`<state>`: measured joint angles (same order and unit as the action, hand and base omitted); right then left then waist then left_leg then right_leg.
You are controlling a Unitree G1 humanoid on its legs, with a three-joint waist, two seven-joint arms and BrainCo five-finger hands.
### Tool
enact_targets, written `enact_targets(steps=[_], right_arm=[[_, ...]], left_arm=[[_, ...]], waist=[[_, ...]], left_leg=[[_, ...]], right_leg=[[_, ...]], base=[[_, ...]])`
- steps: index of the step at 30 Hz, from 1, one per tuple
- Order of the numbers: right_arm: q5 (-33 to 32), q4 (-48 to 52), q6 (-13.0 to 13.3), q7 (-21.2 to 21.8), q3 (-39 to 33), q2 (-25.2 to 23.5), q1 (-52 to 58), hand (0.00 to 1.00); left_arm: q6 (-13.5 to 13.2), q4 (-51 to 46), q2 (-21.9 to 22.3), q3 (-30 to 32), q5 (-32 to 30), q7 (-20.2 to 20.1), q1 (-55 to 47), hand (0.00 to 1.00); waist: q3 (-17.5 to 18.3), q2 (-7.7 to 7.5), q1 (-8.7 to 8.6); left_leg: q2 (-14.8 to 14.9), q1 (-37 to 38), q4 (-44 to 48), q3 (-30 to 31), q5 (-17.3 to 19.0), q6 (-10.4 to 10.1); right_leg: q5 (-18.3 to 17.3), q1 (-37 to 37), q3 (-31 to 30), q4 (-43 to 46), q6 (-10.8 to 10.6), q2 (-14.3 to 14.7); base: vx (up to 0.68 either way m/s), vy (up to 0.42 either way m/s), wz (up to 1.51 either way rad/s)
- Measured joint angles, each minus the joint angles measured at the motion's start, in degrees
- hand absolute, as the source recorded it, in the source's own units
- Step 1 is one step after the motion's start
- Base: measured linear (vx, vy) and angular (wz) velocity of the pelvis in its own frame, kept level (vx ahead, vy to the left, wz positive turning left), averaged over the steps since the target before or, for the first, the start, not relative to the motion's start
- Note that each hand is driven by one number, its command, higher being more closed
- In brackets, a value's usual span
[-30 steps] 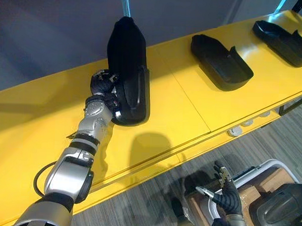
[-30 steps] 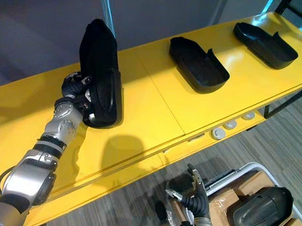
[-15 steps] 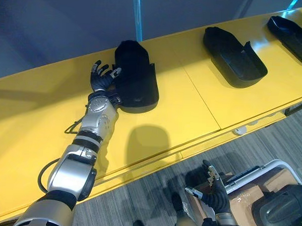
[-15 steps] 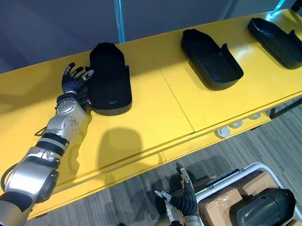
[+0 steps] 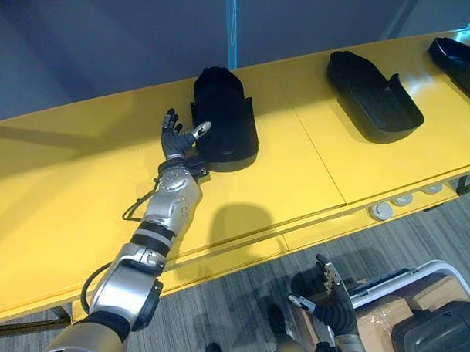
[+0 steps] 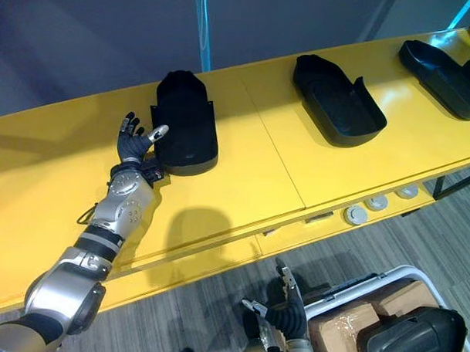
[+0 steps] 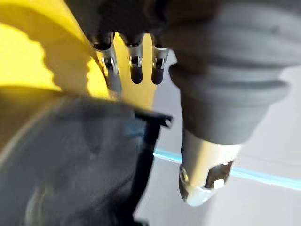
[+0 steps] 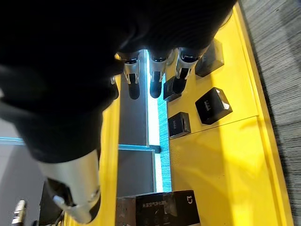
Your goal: Walk over and take plastic housings, then place them on the shelf
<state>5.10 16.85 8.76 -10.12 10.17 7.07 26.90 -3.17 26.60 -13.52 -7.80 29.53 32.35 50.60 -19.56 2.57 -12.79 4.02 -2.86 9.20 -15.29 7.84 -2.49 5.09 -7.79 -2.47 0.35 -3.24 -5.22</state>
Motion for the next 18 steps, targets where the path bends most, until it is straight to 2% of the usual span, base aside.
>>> enact_targets(steps=[4,8,9,11,14,17,18], right_arm=[[0.0,0.1,0.1,-0.2,-0.8,-0.2,-0.4,0.0],[0.0,1.1,0.5,-0.3,-4.1,-0.2,-2.2,0.0],[0.0,2.1,0.8,-0.4,-5.4,-0.2,-3.6,1.0],[0.2,4.1,1.5,-0.7,-7.3,-0.2,-5.5,1.0],[2.7,4.9,2.2,-1.4,-9.4,0.0,-10.4,1.0],[3.8,3.8,2.4,-2.4,-9.6,0.0,-16.8,1.0],[3.8,2.2,2.7,-2.7,-9.3,-0.1,-19.2,1.0]], left_arm=[[0.2,-8.7,2.7,1.8,-9.3,1.3,-3.0,0.0],[0.8,-15.8,2.7,3.6,-18.6,1.4,-5.4,0.0],[1.2,-18.4,2.7,4.6,-22.3,1.5,-7.1,0.0],[1.5,-22.0,2.8,4.8,-26.4,1.7,-10.0,0.0],[1.7,-32.0,4.4,4.7,-32.7,1.1,-19.2,0.0],[-0.3,-41.6,6.9,3.9,-36.7,-0.3,-30.3,0.0],[-1.2,-44.2,7.6,3.2,-36.6,-1.1,-34.5,0.0]], waist=[[2.4,1.08,0.5],[4.8,1.46,1.31],[6.4,1.62,1.5],[7.8,1.72,1.91],[10.5,1.71,3.79],[11.1,1.72,5.92],[11.6,1.62,6.12]], left_leg=[[-0.1,0.9,-2.7,0.6,-1.9,-0.3],[0.0,3.1,-5.9,1.5,-3.6,-0.8],[0.0,3.1,-6.5,1.8,-4.0,-0.8],[0.0,3.8,-7.3,3.0,-4.6,-0.9],[-0.1,4.6,-8.9,4.3,-5.6,-1.0],[-0.4,5.2,-9.8,5.1,-6.4,-0.9],[-0.6,5.0,-10.3,6.1,-6.9,-0.9]], right_leg=[[0.0,0.1,0.8,0.0,0.0,0.2],[0.0,1.9,1.9,-0.4,0.0,0.5],[0.1,2.1,2.3,-1.0,-0.2,0.5],[0.1,3.2,3.5,-1.4,-0.2,0.5],[0.1,4.1,4.8,-1.9,-0.2,0.5],[0.1,4.9,5.6,-2.0,-0.2,0.2],[0.1,5.2,6.7,-2.3,-0.2,0.0]], base=[[-0.07,-0.046,0.07],[-0.05,-0.049,0.13],[-0.04,-0.032,0.19],[-0.02,-0.026,0.26],[-0.02,-0.014,0.22],[-0.03,-0.001,0.22],[-0.03,0.0,0.34]])
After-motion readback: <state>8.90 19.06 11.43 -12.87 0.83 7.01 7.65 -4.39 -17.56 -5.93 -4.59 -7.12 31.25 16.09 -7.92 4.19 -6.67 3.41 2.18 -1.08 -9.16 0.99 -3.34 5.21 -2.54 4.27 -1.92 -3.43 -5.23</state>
